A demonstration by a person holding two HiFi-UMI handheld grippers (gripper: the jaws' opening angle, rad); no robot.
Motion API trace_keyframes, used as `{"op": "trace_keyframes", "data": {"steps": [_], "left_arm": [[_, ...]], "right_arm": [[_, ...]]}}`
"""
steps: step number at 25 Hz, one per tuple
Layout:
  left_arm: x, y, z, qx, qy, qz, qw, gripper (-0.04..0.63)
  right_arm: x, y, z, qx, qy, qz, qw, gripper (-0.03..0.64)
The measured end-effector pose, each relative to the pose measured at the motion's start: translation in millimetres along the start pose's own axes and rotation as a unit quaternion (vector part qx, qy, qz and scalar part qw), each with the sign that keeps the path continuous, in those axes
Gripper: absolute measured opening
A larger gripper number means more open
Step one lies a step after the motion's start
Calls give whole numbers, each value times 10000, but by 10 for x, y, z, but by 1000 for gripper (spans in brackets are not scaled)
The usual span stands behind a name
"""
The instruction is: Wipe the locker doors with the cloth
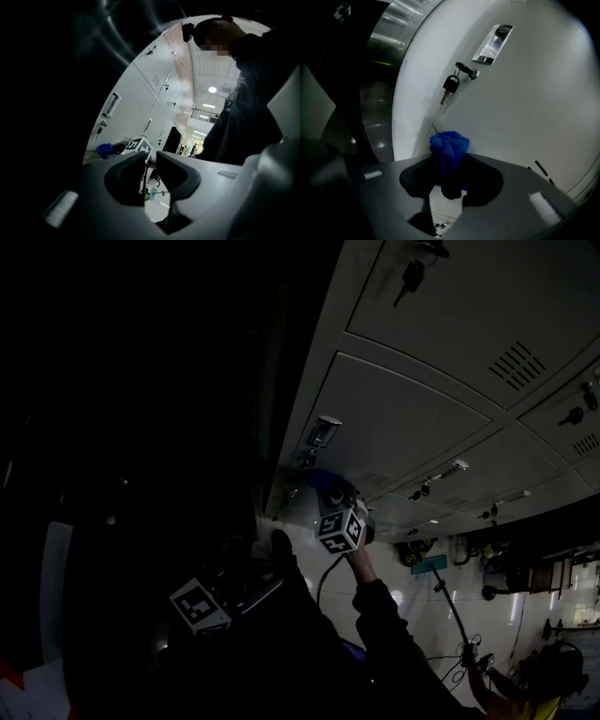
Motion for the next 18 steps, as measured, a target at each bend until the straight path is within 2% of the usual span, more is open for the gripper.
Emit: {"op": "trace_keyframes", "data": {"steps": [6, 10, 14, 18], "left_arm": [[-53, 19, 1, -67, -99, -37, 9999, 58], [0, 8, 27, -56, -83, 35, 9999, 58], [-2, -16, -48, 23, -106, 152, 9998, 58], [-7, -29, -26, 6, -185, 317, 9993, 58]], "right_arm": [[-51, -73, -10, 2, 0, -12, 10000, 133], [-70, 256, -130, 112, -172, -171, 9996, 132], [186, 653, -505, 462, 2, 161, 9988, 132], [616, 1189, -983, 918, 161, 736, 9929, 132]]}}
Point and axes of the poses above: the fingertips, and each gripper's own axes: y backward along the fingers, x to its right, z out of its underside, the point moved 1 cm from there along y, backward along the fingers, and after that the axes turned 4 degrees about x, right-handed, at the moved point
